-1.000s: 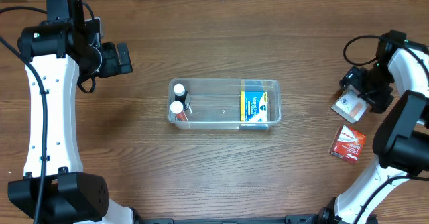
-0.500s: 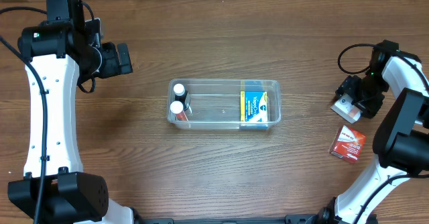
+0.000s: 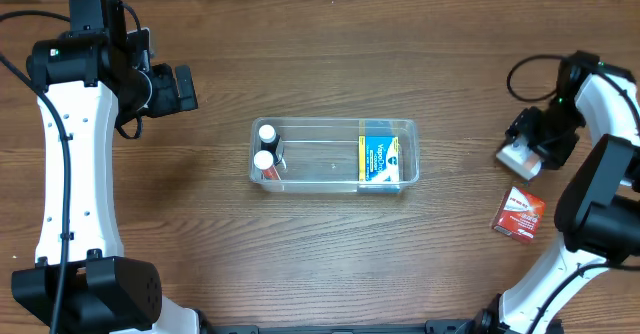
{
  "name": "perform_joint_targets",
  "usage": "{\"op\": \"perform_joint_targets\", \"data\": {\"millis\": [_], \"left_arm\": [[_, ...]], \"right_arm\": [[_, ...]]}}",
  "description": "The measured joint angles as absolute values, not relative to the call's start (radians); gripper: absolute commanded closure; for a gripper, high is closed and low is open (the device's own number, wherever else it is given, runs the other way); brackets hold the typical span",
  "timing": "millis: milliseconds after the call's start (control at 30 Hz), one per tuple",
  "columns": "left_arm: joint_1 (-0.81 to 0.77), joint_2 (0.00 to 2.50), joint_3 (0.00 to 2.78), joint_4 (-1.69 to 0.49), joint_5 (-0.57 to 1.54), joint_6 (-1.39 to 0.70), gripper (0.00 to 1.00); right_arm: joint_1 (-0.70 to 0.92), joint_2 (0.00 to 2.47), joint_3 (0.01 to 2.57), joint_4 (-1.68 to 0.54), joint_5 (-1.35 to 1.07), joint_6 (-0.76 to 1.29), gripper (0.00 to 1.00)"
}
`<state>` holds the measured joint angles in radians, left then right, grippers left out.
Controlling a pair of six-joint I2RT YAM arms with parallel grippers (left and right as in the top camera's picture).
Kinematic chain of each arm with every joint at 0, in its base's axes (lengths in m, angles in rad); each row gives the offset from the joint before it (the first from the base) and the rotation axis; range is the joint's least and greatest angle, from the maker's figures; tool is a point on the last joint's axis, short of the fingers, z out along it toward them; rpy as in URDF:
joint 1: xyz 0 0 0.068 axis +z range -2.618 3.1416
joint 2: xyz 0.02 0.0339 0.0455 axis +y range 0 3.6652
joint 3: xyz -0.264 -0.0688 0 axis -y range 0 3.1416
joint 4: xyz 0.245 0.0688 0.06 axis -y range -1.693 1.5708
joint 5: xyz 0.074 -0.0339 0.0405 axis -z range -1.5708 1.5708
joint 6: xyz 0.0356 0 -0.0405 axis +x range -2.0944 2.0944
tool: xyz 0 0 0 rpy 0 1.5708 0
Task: Pack container
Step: 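Grasp the white Hansaplast box with the right gripper, then place the Hansaplast box into the container's middle and release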
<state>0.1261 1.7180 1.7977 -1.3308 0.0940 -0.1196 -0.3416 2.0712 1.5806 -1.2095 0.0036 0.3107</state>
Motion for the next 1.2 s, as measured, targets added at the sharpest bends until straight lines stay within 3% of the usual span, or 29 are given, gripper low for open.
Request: {"op": "perform_joint_targets", "data": {"millis": [167,200,233,400,467,800,1200], "left_arm": [[0.126,1.718,1.798,-1.332,0.094,-0.120,0.00],[0.126,1.718,1.798,-1.331,0.094,-0.120,0.00],[0.126,1.718,1.798,-1.331,0.094,-0.120,0.00],[0.126,1.718,1.798,-1.335,0.094,-0.120,0.00],[0.126,1.718,1.798,-1.335,0.094,-0.120,0.00],[0.126,1.718,1.798,-1.347,0.094,-0.120,0.00],[0.126,1.719,1.798,-1.349,0.094,-0.120,0.00]], "right_arm": [[-0.154,1.777,1.644,-1.330,0.007,0.301,0.28],[0.024,1.608,1.665,-1.362,-0.003,0.296,0.28],[0.100,1.549,1.668,-1.374,-0.012,0.306,0.28],[0.569,1.509,1.668,-1.293,-0.002,0.411,0.28],[0.644,1.528,1.668,-1.262,0.004,0.439,0.27],[0.694,1.835,1.667,-1.194,0.026,0.550,0.27],[0.694,1.875,1.548,-1.037,0.032,0.593,0.27]]}}
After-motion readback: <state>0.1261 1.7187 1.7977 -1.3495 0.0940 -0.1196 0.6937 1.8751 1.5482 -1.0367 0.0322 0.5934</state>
